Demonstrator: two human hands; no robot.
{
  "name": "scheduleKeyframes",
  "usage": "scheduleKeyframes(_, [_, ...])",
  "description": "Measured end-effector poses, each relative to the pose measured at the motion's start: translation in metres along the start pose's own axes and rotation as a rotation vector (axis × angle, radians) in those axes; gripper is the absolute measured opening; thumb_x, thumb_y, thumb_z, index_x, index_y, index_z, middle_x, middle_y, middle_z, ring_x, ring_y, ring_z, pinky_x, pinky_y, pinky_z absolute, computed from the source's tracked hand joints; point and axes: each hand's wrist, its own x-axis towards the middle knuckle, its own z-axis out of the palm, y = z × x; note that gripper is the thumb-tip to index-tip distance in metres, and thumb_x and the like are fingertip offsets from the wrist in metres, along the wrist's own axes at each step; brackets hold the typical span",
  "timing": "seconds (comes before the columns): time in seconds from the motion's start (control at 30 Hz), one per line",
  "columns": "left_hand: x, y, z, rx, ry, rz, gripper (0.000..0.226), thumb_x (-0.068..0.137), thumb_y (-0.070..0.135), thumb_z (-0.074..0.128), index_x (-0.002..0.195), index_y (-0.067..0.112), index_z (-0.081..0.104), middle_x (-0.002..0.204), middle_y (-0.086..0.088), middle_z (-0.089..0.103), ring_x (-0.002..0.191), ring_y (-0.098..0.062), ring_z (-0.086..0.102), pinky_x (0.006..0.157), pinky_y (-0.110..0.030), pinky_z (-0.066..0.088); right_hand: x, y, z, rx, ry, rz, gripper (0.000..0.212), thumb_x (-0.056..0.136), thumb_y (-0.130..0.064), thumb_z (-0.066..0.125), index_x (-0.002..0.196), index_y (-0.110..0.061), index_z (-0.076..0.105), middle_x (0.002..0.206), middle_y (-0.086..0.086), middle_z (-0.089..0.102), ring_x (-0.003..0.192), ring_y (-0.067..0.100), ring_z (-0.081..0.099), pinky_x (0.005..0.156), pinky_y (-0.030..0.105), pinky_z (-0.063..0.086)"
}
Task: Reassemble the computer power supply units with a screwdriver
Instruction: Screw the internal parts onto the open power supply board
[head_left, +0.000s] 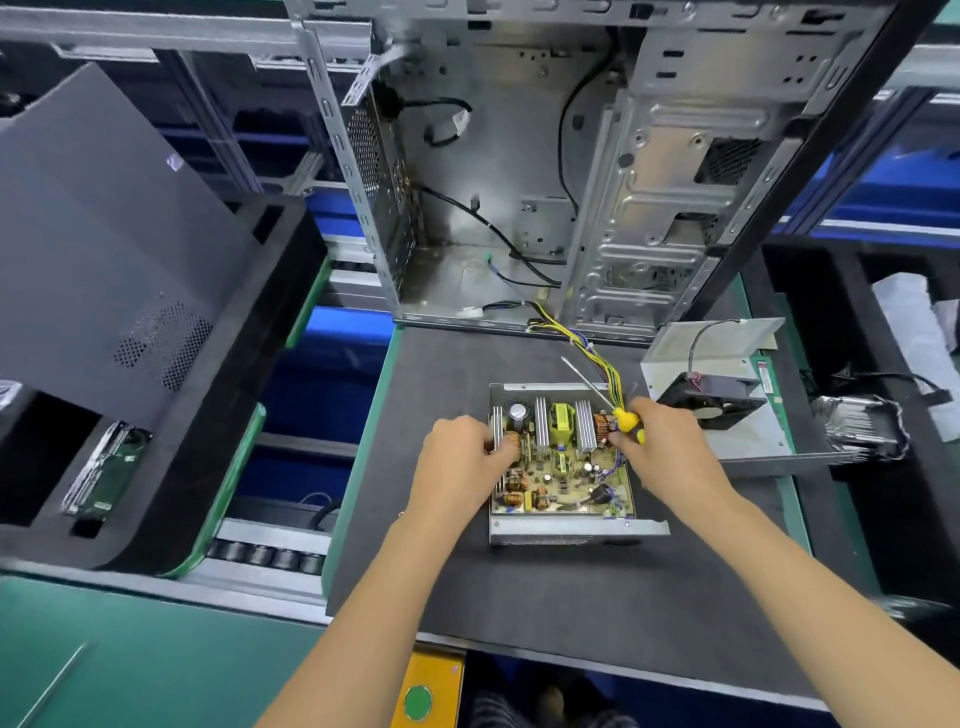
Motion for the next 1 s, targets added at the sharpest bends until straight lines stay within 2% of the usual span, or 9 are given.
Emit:
scheduleKeyframes(0.23, [0.001, -0.004, 0.0, -0.02, -0.01, -0.01, 0.056, 0.089, 0.028, 0.062, 0.045, 0.016, 0.029, 0.041, 0.004, 0.026, 0.043, -0.016, 0.02, 0.046, -0.027, 0.026, -0.001, 0.0, 0.001, 0.04, 0.002, -0.024, 0.016, 0.089, -0.02, 0.065, 0.084, -0.015, 0.05, 0.072, 0.005, 0.055, 0.067, 0.021, 0.046, 0.056, 0.03, 0.031])
scheduleKeyframes(0.5, [0.002, -0.007, 0.001, -0.033, -0.002, 0.013, 0.055, 0.088, 0.028, 0.062, 0.047, 0.015, 0.028, 0.044, 0.0, 0.026, 0.049, -0.017, 0.018, 0.042, -0.023, 0.019, -0.004, -0.001, 0.0, 0.064, 0.011, -0.022, 0.012, 0.088, -0.016, 0.064, 0.084, -0.014, 0.053, 0.07, 0.005, 0.055, 0.064, 0.02, 0.046, 0.056, 0.03, 0.03])
scheduleKeyframes(0.57, [0.003, -0.009, 0.002, -0.053, -0.001, 0.011, 0.058, 0.089, 0.028, 0.063, 0.043, 0.015, 0.03, 0.038, 0.003, 0.026, 0.046, -0.017, 0.023, 0.041, -0.022, 0.027, -0.004, -0.003, -0.001, 0.074, 0.013, -0.016, 0.009, 0.088, -0.016, 0.063, 0.087, -0.011, 0.056, 0.069, 0.005, 0.055, 0.065, 0.021, 0.048, 0.057, 0.03, 0.033])
scheduleKeyframes(0.67, [0.002, -0.014, 0.002, -0.112, -0.032, 0.005, 0.053, 0.091, 0.037, 0.063, 0.042, 0.02, 0.047, 0.035, 0.007, 0.041, 0.047, -0.013, 0.038, 0.045, -0.02, 0.032, -0.006, -0.005, -0.004, 0.081, 0.002, -0.018, 0.009, 0.089, -0.017, 0.062, 0.087, -0.011, 0.056, 0.067, 0.004, 0.055, 0.058, 0.02, 0.05, 0.055, 0.031, 0.038])
scheduleKeyframes(0.73, [0.0, -0.022, -0.002, -0.205, -0.056, -0.02, 0.041, 0.092, 0.046, 0.06, 0.06, 0.021, 0.066, 0.048, 0.008, 0.06, 0.055, -0.01, 0.057, 0.059, -0.029, 0.051, -0.006, -0.006, -0.008, 0.062, -0.023, -0.023, 0.01, 0.09, -0.02, 0.061, 0.086, -0.012, 0.056, 0.069, 0.004, 0.057, 0.052, 0.016, 0.051, 0.054, 0.033, 0.043])
scheduleKeyframes(0.8, [-0.002, -0.04, -0.009, -0.23, -0.049, -0.03, 0.032, 0.094, 0.039, 0.06, 0.077, 0.016, 0.073, 0.065, 0.004, 0.069, 0.063, -0.008, 0.065, 0.072, -0.029, 0.056, -0.008, -0.006, -0.012, 0.046, -0.015, -0.034, 0.01, 0.09, -0.021, 0.062, 0.091, -0.012, 0.059, 0.075, 0.004, 0.061, 0.056, 0.018, 0.054, 0.057, 0.032, 0.045])
scheduleKeyframes(0.9, [-0.007, -0.068, -0.02, -0.053, -0.091, 0.013, 0.003, 0.088, 0.016, 0.07, 0.086, 0.016, 0.072, 0.076, 0.007, 0.06, 0.066, -0.005, 0.055, 0.068, -0.013, 0.043, -0.012, -0.009, -0.017, 0.059, 0.057, -0.055, 0.018, 0.085, -0.02, 0.068, 0.099, -0.012, 0.059, 0.09, 0.001, 0.06, 0.081, 0.019, 0.055, 0.065, 0.029, 0.04])
scheduleKeyframes(1.0, [-0.015, -0.087, -0.027, -0.042, -0.157, 0.018, 0.015, 0.081, 0.004, 0.075, 0.082, 0.017, 0.068, 0.081, -0.002, 0.06, 0.069, -0.011, 0.054, 0.066, -0.008, 0.04, -0.019, -0.017, -0.02, 0.122, 0.094, -0.059, 0.022, 0.083, -0.021, 0.069, 0.094, -0.018, 0.051, 0.09, -0.003, 0.056, 0.082, 0.014, 0.051, 0.064, 0.028, 0.037])
